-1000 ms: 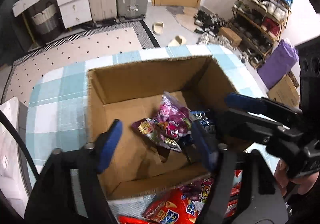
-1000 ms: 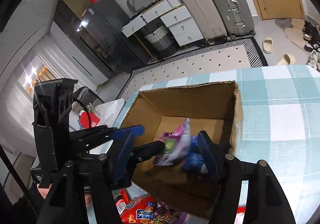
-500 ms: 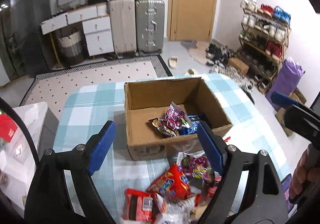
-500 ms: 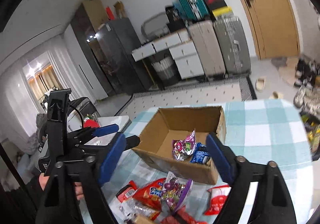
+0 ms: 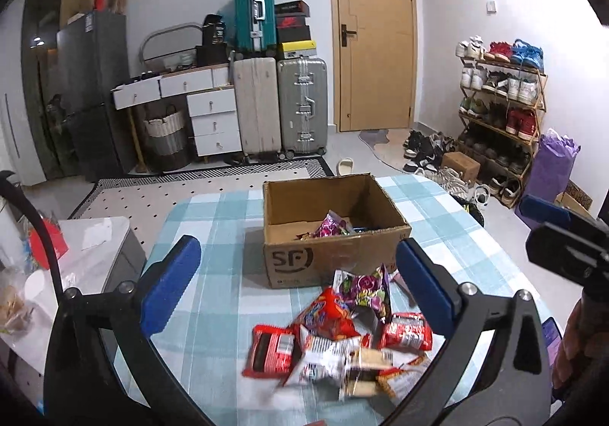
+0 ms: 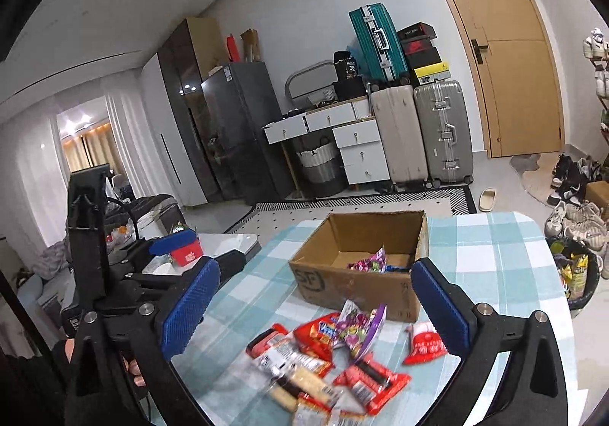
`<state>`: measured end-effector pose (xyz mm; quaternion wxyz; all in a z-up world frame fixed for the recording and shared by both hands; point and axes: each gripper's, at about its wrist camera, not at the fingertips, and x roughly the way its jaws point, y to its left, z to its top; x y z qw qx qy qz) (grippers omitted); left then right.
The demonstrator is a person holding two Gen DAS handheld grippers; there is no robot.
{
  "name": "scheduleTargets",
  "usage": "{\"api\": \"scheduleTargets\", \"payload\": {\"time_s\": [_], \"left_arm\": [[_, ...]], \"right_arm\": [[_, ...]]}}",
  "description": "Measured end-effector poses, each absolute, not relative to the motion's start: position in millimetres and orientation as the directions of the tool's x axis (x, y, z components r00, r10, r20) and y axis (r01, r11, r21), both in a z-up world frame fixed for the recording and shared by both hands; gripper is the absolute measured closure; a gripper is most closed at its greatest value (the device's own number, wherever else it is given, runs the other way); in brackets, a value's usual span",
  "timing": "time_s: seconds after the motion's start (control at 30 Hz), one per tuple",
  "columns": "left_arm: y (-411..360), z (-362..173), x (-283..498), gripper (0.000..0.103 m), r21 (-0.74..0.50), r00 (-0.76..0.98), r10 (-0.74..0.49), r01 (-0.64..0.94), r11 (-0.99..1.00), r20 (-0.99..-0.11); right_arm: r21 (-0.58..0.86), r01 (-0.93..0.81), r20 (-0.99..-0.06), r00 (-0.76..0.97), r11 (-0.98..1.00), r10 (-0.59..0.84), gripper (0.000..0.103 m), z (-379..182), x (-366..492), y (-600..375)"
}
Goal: Organize snacks
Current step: 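Withdraw both tools from the box back toward the snack pile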
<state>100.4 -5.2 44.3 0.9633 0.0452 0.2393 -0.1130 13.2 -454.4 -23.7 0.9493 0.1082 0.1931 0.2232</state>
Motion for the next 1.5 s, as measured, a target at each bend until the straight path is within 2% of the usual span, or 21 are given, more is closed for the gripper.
{"api": "scheduleTargets", "payload": {"time_s": [0.17, 0.47, 1.03, 1.5], "left_arm": [[10.4, 42.4, 60.2, 0.001, 0.039, 0.881, -0.161, 0.199, 0.979, -0.444], [25.5, 9.1, 34.8, 0.001, 0.084, 0.886, -0.087, 0.140, 0.987, -0.455], [29.6, -87.9, 37.7, 0.001, 0.027, 0.810, -0.132, 0.180, 0.983, -0.571], [28.1, -122.2, 52.4, 0.001, 0.006, 0.769, -0.128, 0.169, 0.986, -0.627]], "right_arm": [[0.259, -0.370, -0.311, 0.843, 0.892, 0.439, 0.001, -35.5, -15.4, -448.2], [0.263, -0.330, -0.366, 0.835, 0.906, 0.411, 0.001, -67.4, -42.6, -441.6], [0.316, -0.276, -0.531, 0.742, 0.908, 0.410, 0.001, -156.0, -40.7, -415.1], [0.420, -0.209, -0.645, 0.615, 0.883, 0.453, 0.001, -202.2, -5.0, -418.3]]}}
